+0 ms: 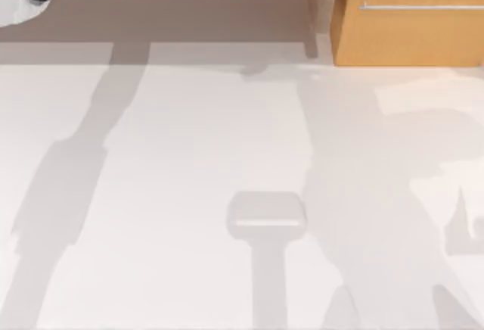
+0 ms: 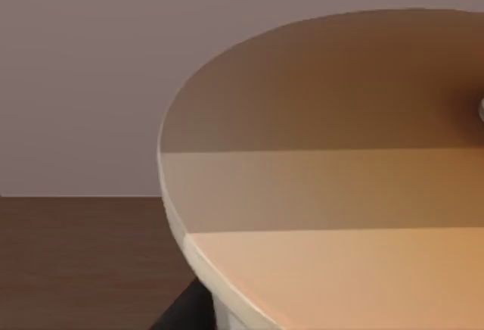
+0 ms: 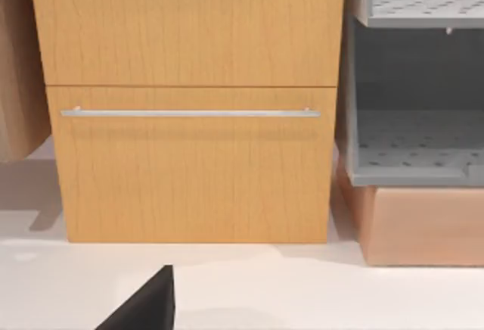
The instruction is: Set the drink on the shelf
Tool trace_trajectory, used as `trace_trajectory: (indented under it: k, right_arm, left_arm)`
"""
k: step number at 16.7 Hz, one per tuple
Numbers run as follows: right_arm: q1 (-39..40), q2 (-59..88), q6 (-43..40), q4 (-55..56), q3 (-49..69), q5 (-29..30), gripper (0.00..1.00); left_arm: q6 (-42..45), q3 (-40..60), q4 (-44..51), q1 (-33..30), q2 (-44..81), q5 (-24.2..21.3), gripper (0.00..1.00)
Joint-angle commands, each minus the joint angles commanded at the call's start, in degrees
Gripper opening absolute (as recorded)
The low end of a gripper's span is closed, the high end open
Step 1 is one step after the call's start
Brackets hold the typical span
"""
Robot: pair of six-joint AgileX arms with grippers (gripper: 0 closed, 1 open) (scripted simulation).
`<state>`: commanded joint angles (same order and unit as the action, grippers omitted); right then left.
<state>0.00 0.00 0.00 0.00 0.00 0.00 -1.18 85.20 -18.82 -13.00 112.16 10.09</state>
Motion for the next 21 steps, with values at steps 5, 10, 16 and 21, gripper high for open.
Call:
trace_trajectory:
  k: [5,10,16,21]
  right_arm:
    - [0.0,0.0,0.0,0.0,0.0,0.0,1.0]
    - [0.0,0.0,0.0,0.0,0.0,0.0,1.0]
    - [0.0,0.0,0.0,0.0,0.0,0.0,1.0]
    - [0.0,0.0,0.0,0.0,0.0,0.0,1.0]
  left_arm:
    - [0.0,0.0,0.0,0.0,0.0,0.0,0.23]
    - [0.0,0.0,0.0,0.0,0.0,0.0,0.6]
    - [0.0,0.0,0.0,0.0,0.0,0.0,1.0]
    - [0.0,0.0,0.0,0.0,0.0,0.0,1.0]
